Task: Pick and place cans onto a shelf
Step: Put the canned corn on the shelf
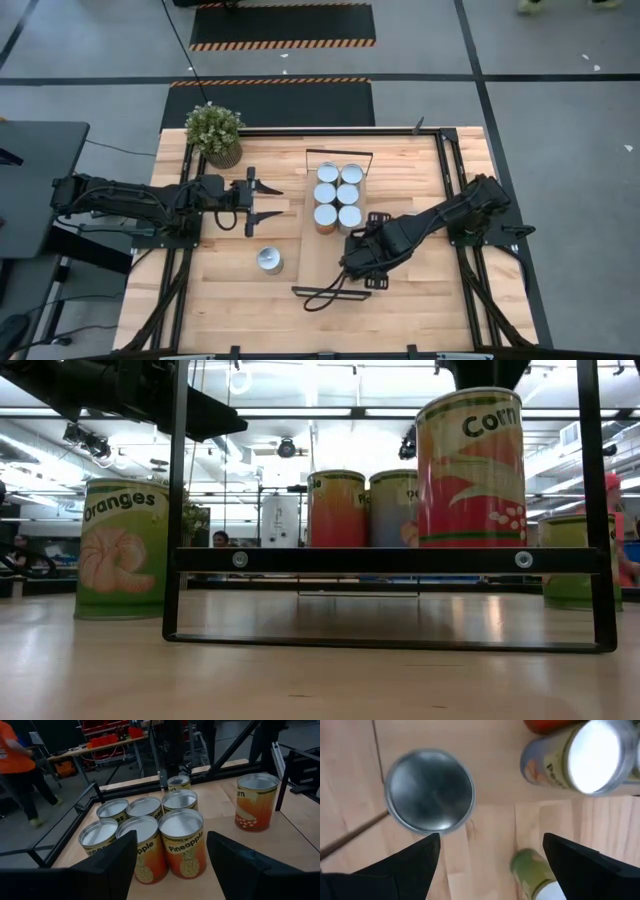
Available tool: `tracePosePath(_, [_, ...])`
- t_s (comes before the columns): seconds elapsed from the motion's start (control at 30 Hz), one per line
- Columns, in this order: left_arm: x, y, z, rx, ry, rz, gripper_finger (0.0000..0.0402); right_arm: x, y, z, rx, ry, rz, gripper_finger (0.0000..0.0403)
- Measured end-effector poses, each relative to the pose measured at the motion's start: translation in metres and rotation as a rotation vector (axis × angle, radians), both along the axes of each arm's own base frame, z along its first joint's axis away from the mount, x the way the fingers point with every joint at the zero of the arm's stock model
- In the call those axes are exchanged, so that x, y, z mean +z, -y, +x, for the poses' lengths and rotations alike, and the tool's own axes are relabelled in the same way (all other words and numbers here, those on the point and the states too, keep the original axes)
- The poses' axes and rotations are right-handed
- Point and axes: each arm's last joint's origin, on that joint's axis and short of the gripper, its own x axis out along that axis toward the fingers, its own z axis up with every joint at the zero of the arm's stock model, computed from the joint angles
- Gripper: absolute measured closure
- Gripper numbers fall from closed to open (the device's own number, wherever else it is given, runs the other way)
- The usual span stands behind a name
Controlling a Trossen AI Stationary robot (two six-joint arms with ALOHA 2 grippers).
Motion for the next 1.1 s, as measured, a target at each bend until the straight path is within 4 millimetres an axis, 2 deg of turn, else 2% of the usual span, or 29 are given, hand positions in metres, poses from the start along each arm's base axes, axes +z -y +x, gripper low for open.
tracePosePath(0.17, [0.000,0.000,0.000,0.000,-0.003,0.000,0.0157,-0.013,0.000,-0.004,-0.005,-0.051,0.037,0.0041])
tracePosePath(0.37, [0.000,0.000,0.000,0.000,-0.003,0.000,0.0157,-0.015,0.000,-0.007,-0.045,-0.089,0.056,0.0041])
tracePosePath(0.5, [0.000,0.000,0.000,0.000,-0.003,0.000,0.0157,-0.018,-0.002,-0.004,-0.042,-0.078,0.078,0.0041])
tracePosePath(0.67, [0.000,0.000,0.000,0.000,-0.004,0.000,0.0157,-0.032,-0.004,-0.002,-0.045,-0.098,0.141,0.0041])
tracePosePath(0.8, [0.000,0.000,0.000,0.000,-0.003,0.000,0.0157,-0.037,0.001,0.000,-0.022,-0.091,0.095,0.0041])
tracePosePath(1.0, [0.000,0.000,0.000,0.000,-0.005,-0.001,0.0157,-0.034,0.021,0.001,-0.004,-0.085,-0.112,0.0041])
tracePosePath(1.1, [-0.001,0.000,0.000,0.000,-0.010,-0.001,0.0157,-0.031,0.025,-0.002,-0.023,-0.119,-0.060,0.0041])
